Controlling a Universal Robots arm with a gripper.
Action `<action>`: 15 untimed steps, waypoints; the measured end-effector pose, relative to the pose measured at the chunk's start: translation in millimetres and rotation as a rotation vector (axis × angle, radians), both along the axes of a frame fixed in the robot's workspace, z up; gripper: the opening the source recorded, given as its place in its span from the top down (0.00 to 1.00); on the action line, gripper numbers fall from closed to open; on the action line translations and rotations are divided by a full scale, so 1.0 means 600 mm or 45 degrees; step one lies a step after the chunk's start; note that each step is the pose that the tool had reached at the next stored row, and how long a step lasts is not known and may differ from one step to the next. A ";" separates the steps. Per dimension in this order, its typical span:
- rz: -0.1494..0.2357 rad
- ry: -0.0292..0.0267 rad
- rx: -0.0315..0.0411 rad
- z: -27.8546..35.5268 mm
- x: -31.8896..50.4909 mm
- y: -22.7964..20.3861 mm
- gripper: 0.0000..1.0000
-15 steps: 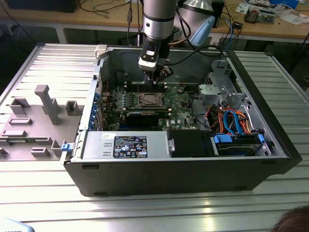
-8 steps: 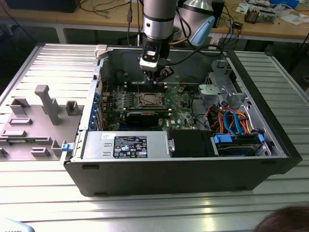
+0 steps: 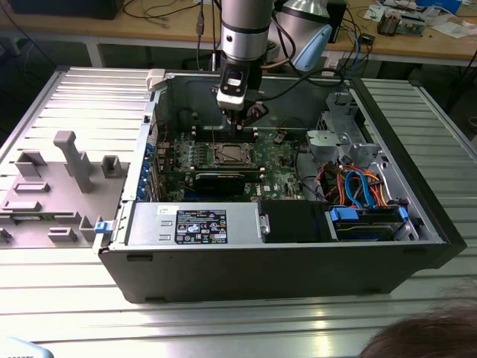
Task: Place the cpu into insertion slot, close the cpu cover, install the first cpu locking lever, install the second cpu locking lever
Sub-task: 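Install the first cpu locking lever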
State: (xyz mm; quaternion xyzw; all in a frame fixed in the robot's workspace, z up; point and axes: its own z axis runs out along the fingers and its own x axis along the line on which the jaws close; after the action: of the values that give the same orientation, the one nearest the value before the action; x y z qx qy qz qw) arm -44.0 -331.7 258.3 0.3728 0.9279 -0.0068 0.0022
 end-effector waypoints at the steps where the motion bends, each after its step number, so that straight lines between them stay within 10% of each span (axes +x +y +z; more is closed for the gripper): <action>1: 0.003 0.0000 0.0001 0.000 0.000 0.0000 0.89; 15: 0.056 0.0000 0.0000 0.000 0.000 0.0000 0.89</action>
State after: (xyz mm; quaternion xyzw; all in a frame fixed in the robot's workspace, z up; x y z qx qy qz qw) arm -44.0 -331.7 258.3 0.3522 0.9359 -0.0067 0.0024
